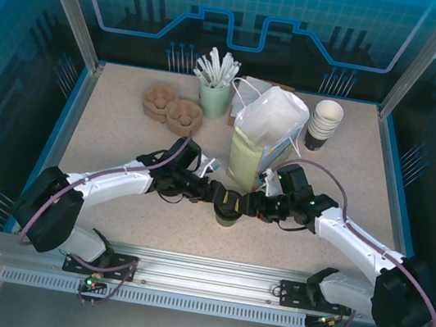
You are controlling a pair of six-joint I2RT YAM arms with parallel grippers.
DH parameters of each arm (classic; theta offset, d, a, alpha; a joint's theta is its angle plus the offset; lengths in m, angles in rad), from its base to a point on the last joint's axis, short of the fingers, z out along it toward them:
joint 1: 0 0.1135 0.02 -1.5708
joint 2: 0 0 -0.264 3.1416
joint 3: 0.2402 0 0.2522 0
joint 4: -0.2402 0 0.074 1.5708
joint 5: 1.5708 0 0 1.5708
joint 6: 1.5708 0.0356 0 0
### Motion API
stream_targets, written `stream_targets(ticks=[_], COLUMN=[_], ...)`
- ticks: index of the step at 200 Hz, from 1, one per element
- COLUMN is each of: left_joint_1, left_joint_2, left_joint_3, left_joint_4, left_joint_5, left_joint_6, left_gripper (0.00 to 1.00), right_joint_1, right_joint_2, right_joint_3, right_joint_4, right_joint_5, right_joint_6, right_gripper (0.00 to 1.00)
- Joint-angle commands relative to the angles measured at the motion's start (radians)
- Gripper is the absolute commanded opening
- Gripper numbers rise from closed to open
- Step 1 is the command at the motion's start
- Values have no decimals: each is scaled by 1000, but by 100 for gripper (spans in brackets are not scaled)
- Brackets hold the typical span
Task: Pack the takeout coffee
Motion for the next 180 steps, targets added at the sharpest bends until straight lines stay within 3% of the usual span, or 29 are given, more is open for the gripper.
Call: stream_targets(ticks=[1, 131, 180], left_joint_1=[3, 24, 21], left_joint_2=[24, 132, 85], left_joint_3=[35, -62, -90], left_joint_4=[-10, 111, 118], left_joint_5=[3, 22, 30], left_joint_6=[22, -38, -54], left_gripper=[58, 52, 51], right_joint_1=[10, 12, 11], right_joint_2=[27, 52, 49], right_joint_3=[20, -13, -36], right_joint_4=[-76, -41, -14], right_joint_5=[29, 43, 34], right_joint_6=[-42, -68, -54], right_gripper=[49, 47, 46])
